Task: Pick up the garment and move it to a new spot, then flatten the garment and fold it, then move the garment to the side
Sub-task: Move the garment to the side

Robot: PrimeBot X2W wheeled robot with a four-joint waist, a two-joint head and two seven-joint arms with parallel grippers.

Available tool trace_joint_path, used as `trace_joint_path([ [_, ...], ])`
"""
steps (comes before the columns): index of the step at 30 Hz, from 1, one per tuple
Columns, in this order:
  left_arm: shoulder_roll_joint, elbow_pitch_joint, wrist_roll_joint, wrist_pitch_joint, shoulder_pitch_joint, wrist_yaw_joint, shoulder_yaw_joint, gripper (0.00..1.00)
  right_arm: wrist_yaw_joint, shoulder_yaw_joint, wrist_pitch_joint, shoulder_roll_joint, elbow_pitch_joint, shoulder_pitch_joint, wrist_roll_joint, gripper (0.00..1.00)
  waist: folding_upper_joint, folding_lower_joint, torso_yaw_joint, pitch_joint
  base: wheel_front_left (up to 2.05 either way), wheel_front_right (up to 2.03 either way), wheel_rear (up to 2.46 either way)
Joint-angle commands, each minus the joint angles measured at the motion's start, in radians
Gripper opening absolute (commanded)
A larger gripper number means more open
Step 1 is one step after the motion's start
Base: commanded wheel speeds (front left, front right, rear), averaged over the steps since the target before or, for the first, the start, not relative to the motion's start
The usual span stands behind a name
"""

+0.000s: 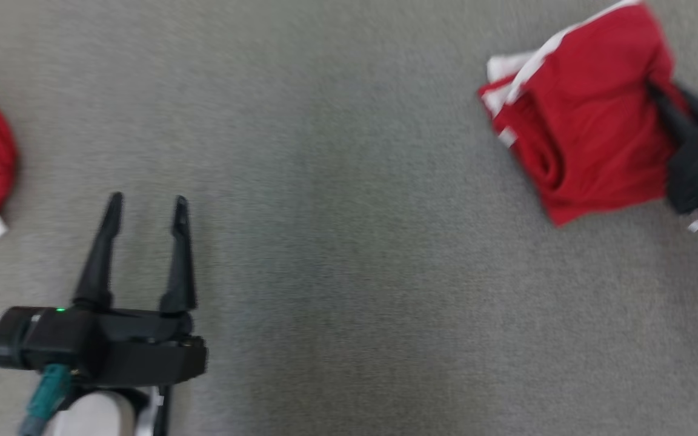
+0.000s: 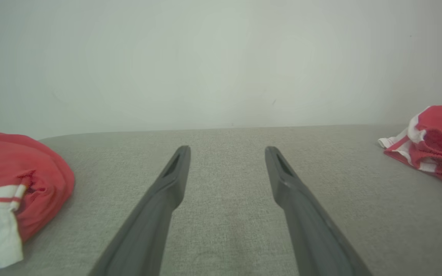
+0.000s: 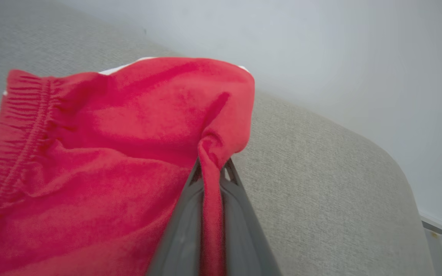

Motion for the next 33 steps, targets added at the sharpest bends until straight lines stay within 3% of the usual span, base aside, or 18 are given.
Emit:
trace_joint_path([
  [1, 0.017, -0.017, 0.017, -0.001, -0.011, 0.002, 0.018, 1.00, -0.003, 0.006, -0.008, -0.029, -0.010, -0.028, 0.014, 0.00, -0.0002, -0.0003, -0.122, 0.131, 0.00, 0.00, 0.00],
  [6, 0.045, -0.066, 0.033, -0.001, 0.012, 0.003, 0.057, 1.00, -0.003, 0.030, -0.018, -0.117, -0.026, -0.074, 0.030, 0.00, -0.0002, -0.0003, -0.192, 0.169, 0.00, 0.00, 0.00],
  [19, 0.086, -0.151, 0.070, -0.001, 0.046, 0.003, 0.080, 1.00, -0.003, 0.081, -0.036, -0.222, -0.031, -0.183, 0.040, 0.00, -0.0002, -0.0003, -0.277, 0.229, 0.00, 0.00, 0.00],
  [29, 0.089, -0.163, 0.071, 0.000, 0.049, 0.009, 0.068, 1.00, -0.003, 0.123, -0.052, -0.225, 0.039, -0.296, 0.018, 0.00, -0.0002, -0.0003, -0.271, 0.244, 0.00, 0.00, 0.00],
  [30, 0.088, -0.162, 0.071, 0.000, 0.048, 0.010, 0.066, 1.00, -0.003, 0.127, -0.051, -0.222, 0.049, -0.302, 0.019, 0.27, -0.0002, -0.0003, -0.269, 0.244, 0.00, 0.00, 0.00],
  [31, 0.087, -0.160, 0.069, 0.000, 0.046, 0.011, 0.066, 1.00, -0.003, 0.131, -0.055, -0.220, 0.059, -0.310, 0.014, 0.39, -0.0002, -0.0003, -0.267, 0.244, 0.00, 0.00, 0.00],
  [32, 0.085, -0.158, 0.067, 0.000, 0.044, 0.011, 0.065, 1.00, -0.003, 0.132, -0.063, -0.218, 0.068, -0.316, 0.014, 1.00, -0.0002, -0.0003, -0.264, 0.244, 0.00, 0.00, 0.00],
  [33, 0.084, -0.155, 0.065, 0.000, 0.043, 0.011, 0.065, 1.00, -0.003, 0.135, -0.067, -0.216, 0.077, -0.319, 0.009, 1.00, -0.0002, -0.0003, -0.261, 0.242, 0.00, 0.00, 0.00],
])
